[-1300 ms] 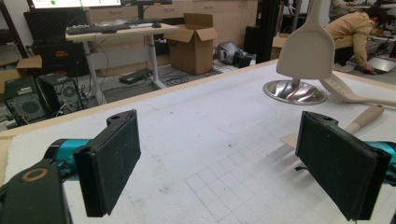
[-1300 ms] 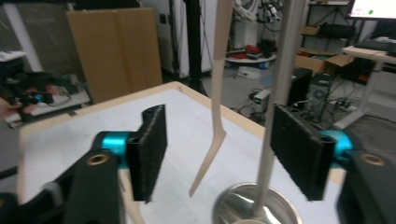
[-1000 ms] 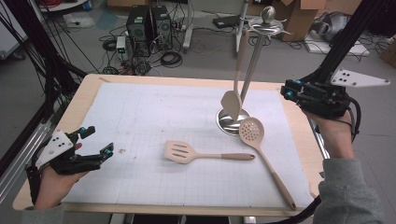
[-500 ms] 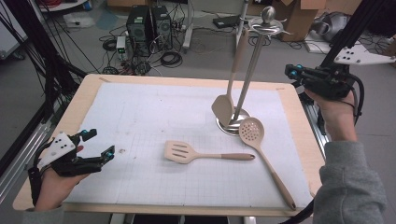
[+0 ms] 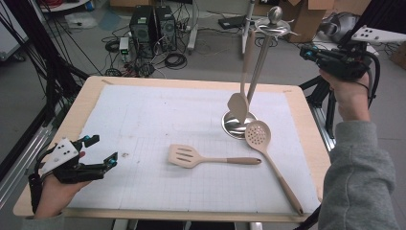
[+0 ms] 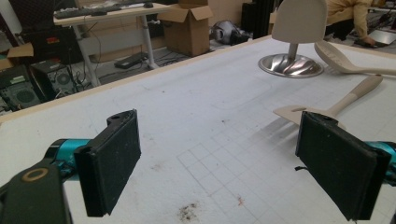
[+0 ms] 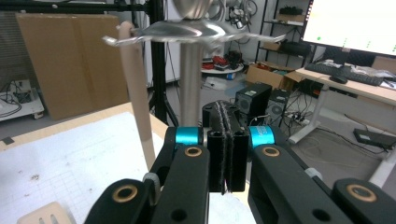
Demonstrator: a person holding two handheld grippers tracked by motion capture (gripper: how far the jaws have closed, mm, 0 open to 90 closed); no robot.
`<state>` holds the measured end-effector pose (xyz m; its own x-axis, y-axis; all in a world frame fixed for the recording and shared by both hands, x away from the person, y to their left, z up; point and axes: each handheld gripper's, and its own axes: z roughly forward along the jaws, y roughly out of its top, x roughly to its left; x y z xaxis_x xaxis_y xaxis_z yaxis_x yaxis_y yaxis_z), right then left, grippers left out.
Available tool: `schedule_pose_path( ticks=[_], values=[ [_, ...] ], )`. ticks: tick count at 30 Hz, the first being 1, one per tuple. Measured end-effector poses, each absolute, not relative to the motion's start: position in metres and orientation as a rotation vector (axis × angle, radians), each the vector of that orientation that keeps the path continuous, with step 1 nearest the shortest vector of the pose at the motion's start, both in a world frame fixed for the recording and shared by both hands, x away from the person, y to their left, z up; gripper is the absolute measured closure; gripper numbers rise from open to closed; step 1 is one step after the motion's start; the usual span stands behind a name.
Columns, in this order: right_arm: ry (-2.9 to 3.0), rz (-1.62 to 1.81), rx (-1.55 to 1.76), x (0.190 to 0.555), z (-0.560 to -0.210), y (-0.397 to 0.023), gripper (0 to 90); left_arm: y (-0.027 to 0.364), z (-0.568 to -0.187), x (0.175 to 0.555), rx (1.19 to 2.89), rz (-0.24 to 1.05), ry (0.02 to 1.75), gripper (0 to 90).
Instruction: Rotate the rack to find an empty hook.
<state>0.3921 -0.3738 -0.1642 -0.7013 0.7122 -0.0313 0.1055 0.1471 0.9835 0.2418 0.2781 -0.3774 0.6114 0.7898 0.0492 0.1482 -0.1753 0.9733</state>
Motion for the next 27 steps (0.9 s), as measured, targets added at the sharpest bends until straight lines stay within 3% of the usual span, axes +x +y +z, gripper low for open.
schedule_pose_path(
  ticks=[27],
  values=[
    [1.918,1.535,0.744,0.415,-0.139,-0.355,89.8,0.284,-0.384,0.245,1.664,0.658,0.81,14.3]
  ],
)
